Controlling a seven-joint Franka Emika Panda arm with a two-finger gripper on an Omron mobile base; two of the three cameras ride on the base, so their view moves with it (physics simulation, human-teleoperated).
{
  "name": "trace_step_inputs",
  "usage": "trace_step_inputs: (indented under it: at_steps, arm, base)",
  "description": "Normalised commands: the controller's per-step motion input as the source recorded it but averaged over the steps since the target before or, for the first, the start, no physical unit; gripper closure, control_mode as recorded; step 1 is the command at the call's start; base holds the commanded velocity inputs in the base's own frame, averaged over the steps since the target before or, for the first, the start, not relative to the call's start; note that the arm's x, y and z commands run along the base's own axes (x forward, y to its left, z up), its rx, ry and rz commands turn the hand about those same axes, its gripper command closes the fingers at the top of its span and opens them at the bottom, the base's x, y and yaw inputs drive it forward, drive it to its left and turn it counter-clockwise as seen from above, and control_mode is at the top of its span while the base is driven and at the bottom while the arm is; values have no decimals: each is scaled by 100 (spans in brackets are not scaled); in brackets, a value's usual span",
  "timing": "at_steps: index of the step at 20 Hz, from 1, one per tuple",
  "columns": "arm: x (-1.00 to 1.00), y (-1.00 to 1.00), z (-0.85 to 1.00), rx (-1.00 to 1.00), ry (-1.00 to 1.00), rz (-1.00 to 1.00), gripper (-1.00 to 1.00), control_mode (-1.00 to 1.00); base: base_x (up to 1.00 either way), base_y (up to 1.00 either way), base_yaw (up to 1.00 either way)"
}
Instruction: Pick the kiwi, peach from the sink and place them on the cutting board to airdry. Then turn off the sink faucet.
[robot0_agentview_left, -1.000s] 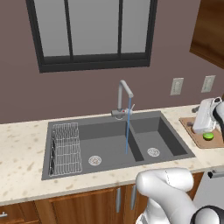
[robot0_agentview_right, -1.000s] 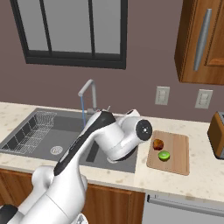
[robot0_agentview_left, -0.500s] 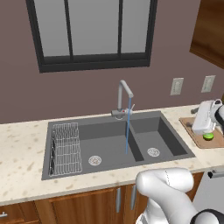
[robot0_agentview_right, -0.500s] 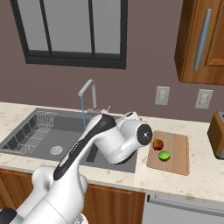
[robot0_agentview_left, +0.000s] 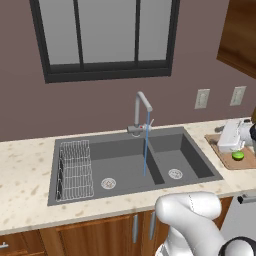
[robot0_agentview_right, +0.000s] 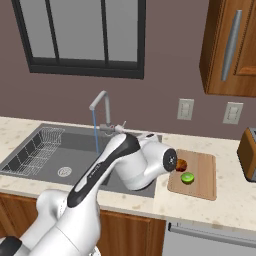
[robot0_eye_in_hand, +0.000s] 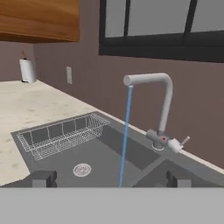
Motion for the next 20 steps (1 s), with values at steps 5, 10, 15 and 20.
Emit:
trace_step_inputs:
  at_steps: [5, 10, 15, 20]
  arm:
    - [7, 26, 0, 0, -6, 10, -100, -100]
    - [6, 17, 0, -1, -13, 6, -100, -100]
    - [8, 4, -6, -1, -14, 0, -100, -100]
    - [30, 7, -1, 0, -2, 0, -100, -100]
  base:
    - [0, 0, 0]
    - [0, 0, 0]
    - [0, 0, 0]
    - [0, 0, 0]
